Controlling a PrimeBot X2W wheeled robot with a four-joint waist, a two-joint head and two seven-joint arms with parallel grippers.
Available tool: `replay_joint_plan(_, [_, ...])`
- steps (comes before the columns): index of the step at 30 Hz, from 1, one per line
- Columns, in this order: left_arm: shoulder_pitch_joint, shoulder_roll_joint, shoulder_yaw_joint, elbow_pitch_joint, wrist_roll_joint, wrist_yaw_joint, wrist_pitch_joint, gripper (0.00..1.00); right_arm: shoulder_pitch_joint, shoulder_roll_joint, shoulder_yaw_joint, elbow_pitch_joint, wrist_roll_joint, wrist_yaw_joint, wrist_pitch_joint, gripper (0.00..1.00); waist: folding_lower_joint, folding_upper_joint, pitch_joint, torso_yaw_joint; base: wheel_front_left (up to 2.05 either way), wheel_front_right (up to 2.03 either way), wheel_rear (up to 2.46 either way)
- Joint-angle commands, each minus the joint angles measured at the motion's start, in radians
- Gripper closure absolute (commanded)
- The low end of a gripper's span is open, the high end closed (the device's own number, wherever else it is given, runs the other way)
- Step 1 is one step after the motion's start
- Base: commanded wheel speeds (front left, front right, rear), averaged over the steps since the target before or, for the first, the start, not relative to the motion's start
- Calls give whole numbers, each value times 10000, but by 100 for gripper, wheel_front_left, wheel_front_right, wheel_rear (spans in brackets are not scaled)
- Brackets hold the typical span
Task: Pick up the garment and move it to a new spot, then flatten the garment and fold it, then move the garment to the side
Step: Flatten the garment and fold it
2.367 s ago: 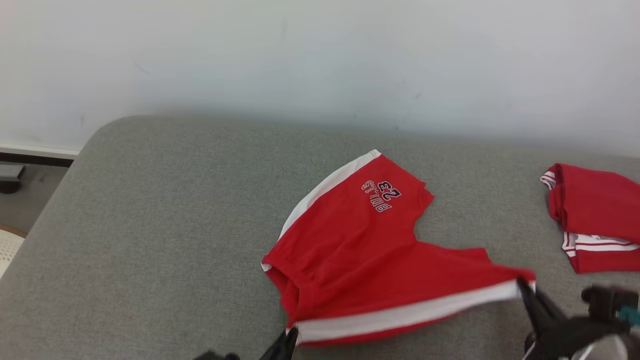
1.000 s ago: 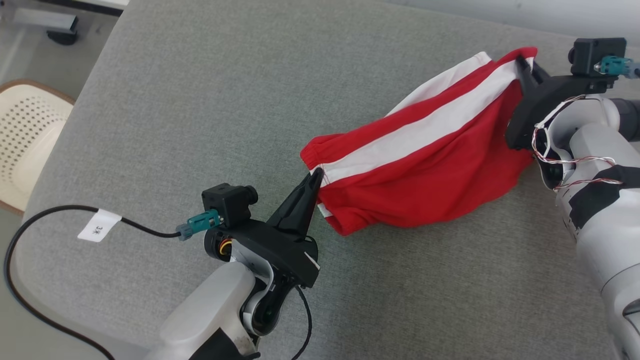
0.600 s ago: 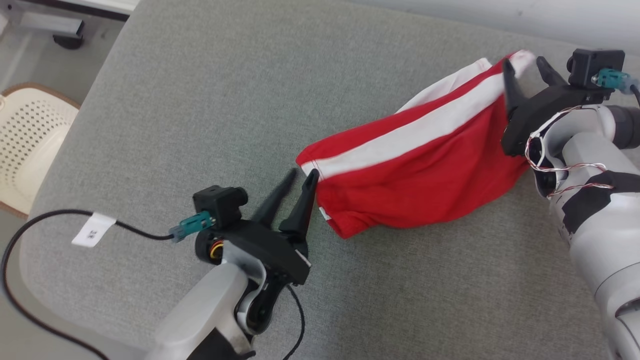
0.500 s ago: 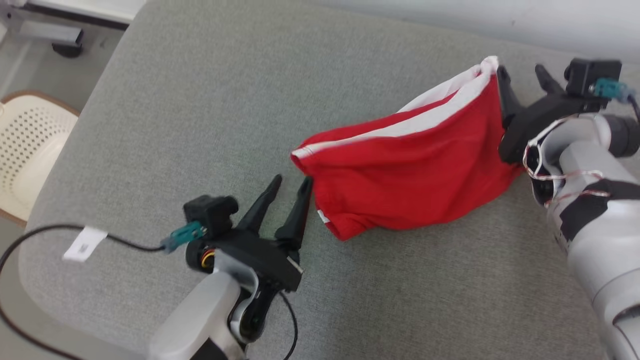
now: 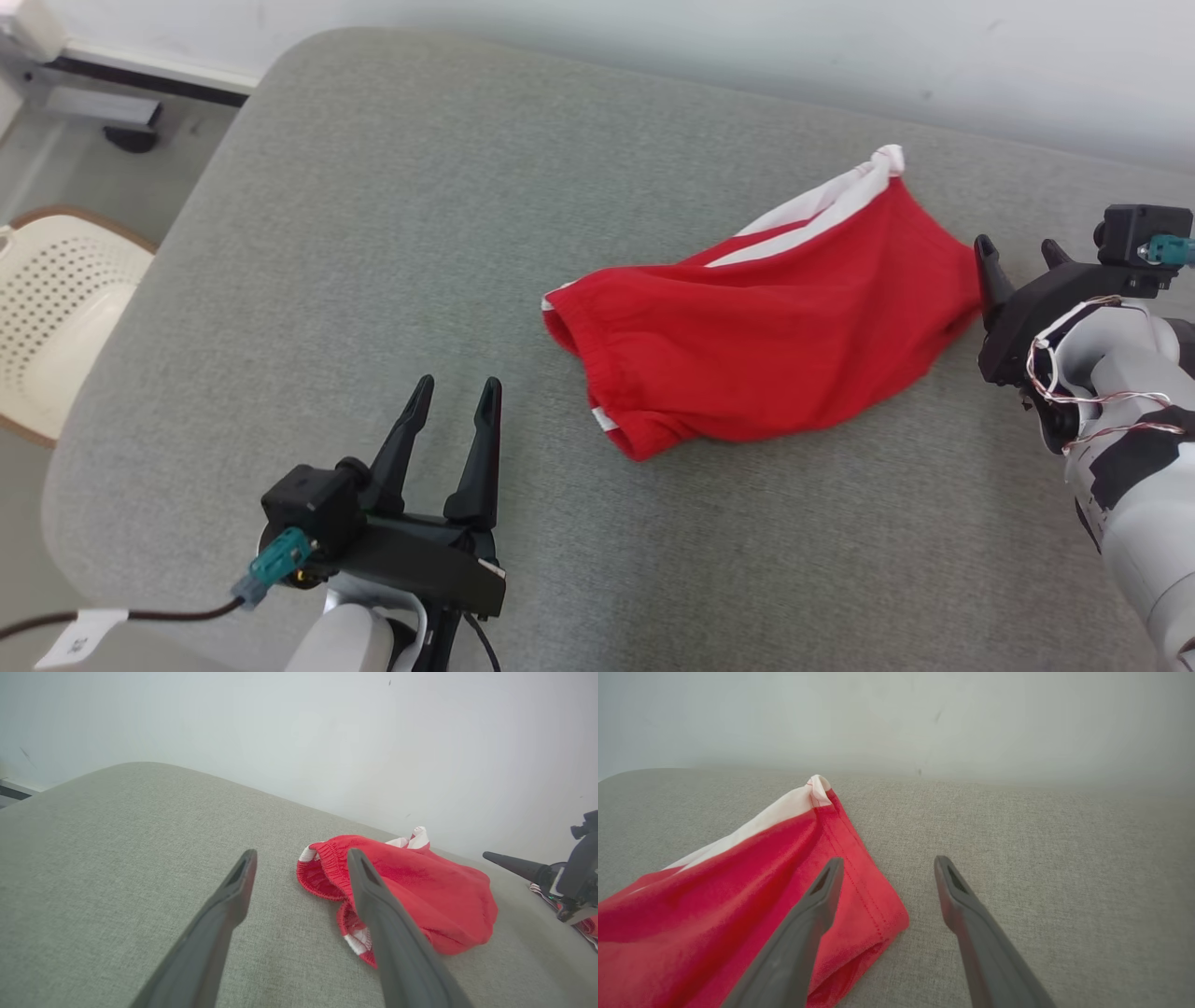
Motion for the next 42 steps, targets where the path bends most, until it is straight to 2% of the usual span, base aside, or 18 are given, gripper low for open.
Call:
replay_joint_plan(1, [131,-53,61,-62,106,13,-20,0,152,-49,-16,1,68,-19,23,0,1,0,69,163,0,0,0])
replay_joint_plan(7, [490,-275,463,-407,885,-64,-20,0,270,-178,-170,125,180,-19,538,0,1,0,300,517,0,0,0])
replay_joint_plan(18, [644,-415,1007,-474,1537,-197,-21,0,857,-144,-772,224,-107,-19,1425,0,1,0,393,815,0,0,0])
replay_joint_plan(19, [669,-418,1013,-470,1551,-207,-21,0,876,-73,-818,237,-136,-19,1492,4,1,0,389,826,0,0,0])
replay_joint_plan(20, [695,-421,1005,-476,1517,-203,-21,0,893,-1,-865,239,-158,-19,1520,84,1,0,381,838,0,0,0])
replay_joint_plan(21, [719,-417,998,-467,1505,-197,-21,0,902,50,-909,238,-188,-19,1494,100,1,0,367,843,0,0,0])
replay_joint_plan(29, [1016,-413,1074,-119,1671,-168,-21,0,1160,491,-1011,116,-125,-18,517,100,1,0,-336,602,0,0,0])
replay_joint_plan(34, [1447,-410,1301,189,1964,-197,-21,0,2099,745,-592,-640,322,-19,64,100,1,0,-1252,168,0,0,0])
replay_joint_plan(42, [2232,-342,1568,415,2257,-264,-21,0,3889,446,0,-2172,1577,-19,-178,100,1,0,-2389,-510,0,0,0])
